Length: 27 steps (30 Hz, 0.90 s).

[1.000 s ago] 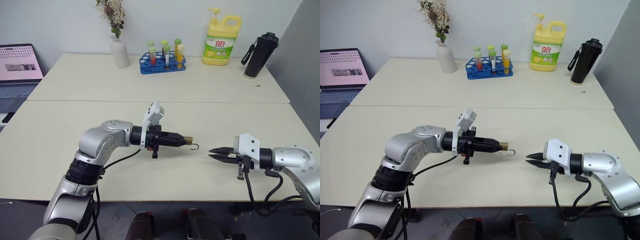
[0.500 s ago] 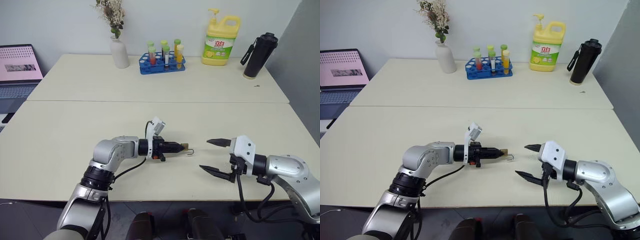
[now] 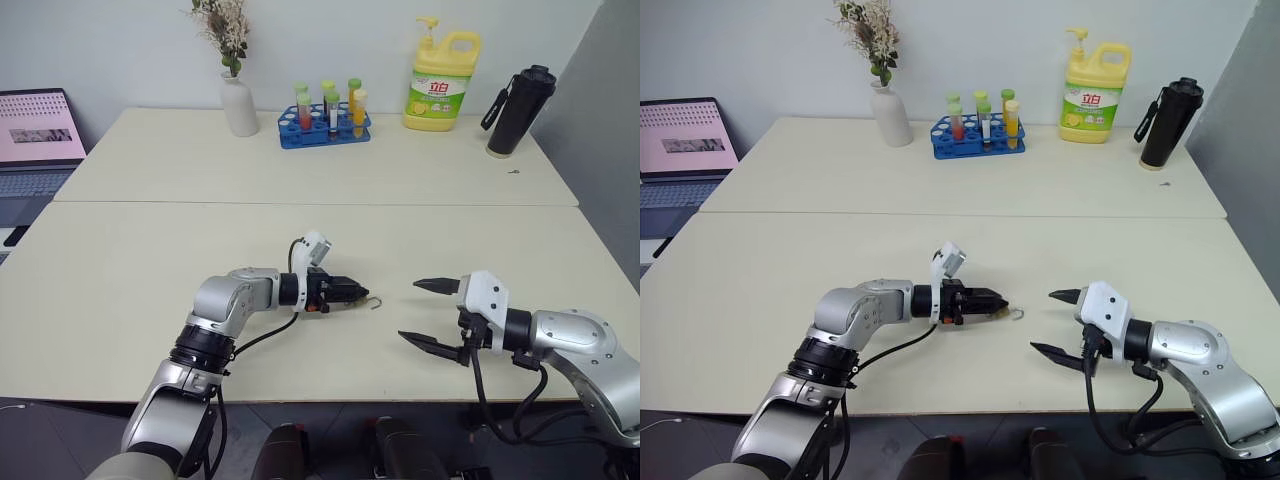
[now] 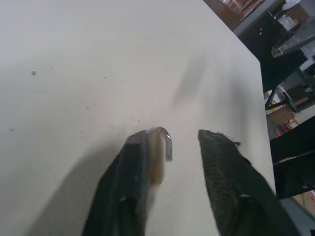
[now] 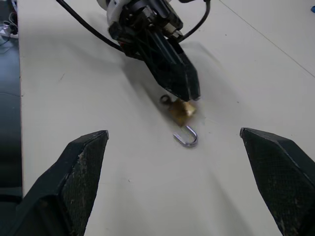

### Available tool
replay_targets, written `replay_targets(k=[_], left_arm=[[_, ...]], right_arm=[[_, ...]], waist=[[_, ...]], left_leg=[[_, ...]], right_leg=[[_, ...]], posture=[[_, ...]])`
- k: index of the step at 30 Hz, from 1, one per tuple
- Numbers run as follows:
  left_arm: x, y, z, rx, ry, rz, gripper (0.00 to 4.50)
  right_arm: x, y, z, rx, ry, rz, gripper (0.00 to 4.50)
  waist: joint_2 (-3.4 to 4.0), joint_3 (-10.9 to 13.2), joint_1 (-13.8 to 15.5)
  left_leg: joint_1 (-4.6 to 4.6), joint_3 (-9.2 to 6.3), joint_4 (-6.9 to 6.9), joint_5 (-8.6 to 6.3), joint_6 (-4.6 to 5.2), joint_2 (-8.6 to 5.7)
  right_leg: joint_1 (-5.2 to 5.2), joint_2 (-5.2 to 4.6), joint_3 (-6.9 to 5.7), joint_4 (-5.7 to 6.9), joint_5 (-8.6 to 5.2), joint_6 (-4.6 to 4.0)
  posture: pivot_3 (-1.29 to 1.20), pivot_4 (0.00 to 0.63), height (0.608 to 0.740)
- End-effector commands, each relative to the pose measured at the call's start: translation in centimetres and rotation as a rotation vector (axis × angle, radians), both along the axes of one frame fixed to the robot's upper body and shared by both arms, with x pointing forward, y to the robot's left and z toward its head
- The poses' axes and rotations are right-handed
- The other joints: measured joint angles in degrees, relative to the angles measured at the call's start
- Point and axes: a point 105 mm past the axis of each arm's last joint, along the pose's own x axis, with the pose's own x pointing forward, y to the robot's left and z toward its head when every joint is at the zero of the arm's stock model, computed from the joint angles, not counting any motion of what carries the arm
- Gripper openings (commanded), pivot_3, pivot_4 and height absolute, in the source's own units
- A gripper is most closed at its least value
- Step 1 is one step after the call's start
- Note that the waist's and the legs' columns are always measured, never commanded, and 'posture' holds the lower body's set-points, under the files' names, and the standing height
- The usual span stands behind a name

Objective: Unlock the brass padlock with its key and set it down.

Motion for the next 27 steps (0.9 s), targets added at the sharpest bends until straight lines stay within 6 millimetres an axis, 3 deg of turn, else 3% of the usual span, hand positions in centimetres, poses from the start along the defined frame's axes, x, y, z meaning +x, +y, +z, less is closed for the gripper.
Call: replay_targets(k=[1, 4, 7, 15, 17, 19, 24, 27], left_arm=[[1.5, 0.2, 2.3, 0.002, -0.176, 0.031, 2.99], [2.5, 0.8, 3.6, 0.028, -0.323, 0.070, 3.92], [2.9, 1.6, 5.6, 0.024, -0.465, 0.104, 3.92], [-0.1, 5.2, 9.2, 0.066, -0.691, 0.077, 3.92], [-1.2, 6.8, 8.7, 0.174, -0.773, 0.061, 3.92], [-3.7, 8.9, 6.7, 0.300, -0.745, 0.006, 3.92], [-8.6, 9.8, 3.8, 0.373, -0.624, -0.188, 3.92], [-9.0, 10.3, 3.9, 0.393, -0.616, -0.198, 3.92]], right_arm=[[-0.5, 0.3, 1.0, 0.002, -0.020, 0.035, 4.50], [-0.5, 0.3, 1.1, -0.001, -0.020, 0.040, 4.50], [-0.6, 0.4, 1.3, -0.004, -0.023, 0.054, 4.50], [-0.9, 1.0, 1.8, -0.012, -0.030, 0.108, 4.50], [-0.6, 1.0, 2.1, -0.009, -0.045, 0.105, 4.50], [0.2, 0.8, 2.2, -0.022, -0.058, 0.098, 4.50], [1.0, 0.1, 1.7, -0.054, -0.038, 0.103, 4.50], [1.0, -0.2, 1.4, -0.070, -0.017, 0.119, 4.50]], waist=[[0.00, 0.0, 0.0], [0.00, 0.0, 0.0], [0.00, 0.0, 0.0], [0.01, 0.0, -0.2], [0.00, 0.0, -0.1], [0.01, 0.0, -0.3], [-0.04, 0.0, 0.1], [-0.03, 0.0, 1.0]], left_leg=[[0.00, 0.00, 0.00, 0.00, 0.00, 0.00], [-0.01, 0.00, 0.00, 0.00, 0.00, 0.00], [0.00, 0.02, -0.01, 0.00, 0.00, 0.01], [0.01, 0.04, -0.07, 0.00, 0.00, 0.06], [0.01, 0.02, -0.06, 0.00, 0.00, 0.05], [0.03, 0.06, -0.09, 0.00, 0.00, 0.07], [0.04, 0.07, -0.11, -0.01, 0.00, 0.14], [0.04, 0.07, -0.09, -0.01, 0.00, 0.07]], right_leg=[[0.00, 0.00, 0.00, 0.00, 0.00, 0.00], [0.00, -0.01, 0.00, -0.01, 0.00, 0.00], [0.00, -0.01, 0.02, -0.01, 0.00, 0.00], [-0.03, -0.03, 0.04, -0.04, 0.00, 0.00], [-0.02, -0.06, 0.01, -0.04, 0.00, 0.00], [-0.02, -0.08, 0.05, -0.06, 0.00, 0.00], [-0.05, -0.19, -0.01, -0.07, -0.02, -0.04], [-0.02, -0.22, -0.04, -0.08, -0.03, -0.05]], posture=[[0.00, 0.150, 0.740], [0.00, 0.150, 0.740], [0.00, 0.150, 0.740], [0.00, 0.150, 0.740], [0.00, 0.150, 0.740], [0.00, 0.150, 0.740], [0.00, 0.150, 0.740], [0.00, 0.150, 0.740]])
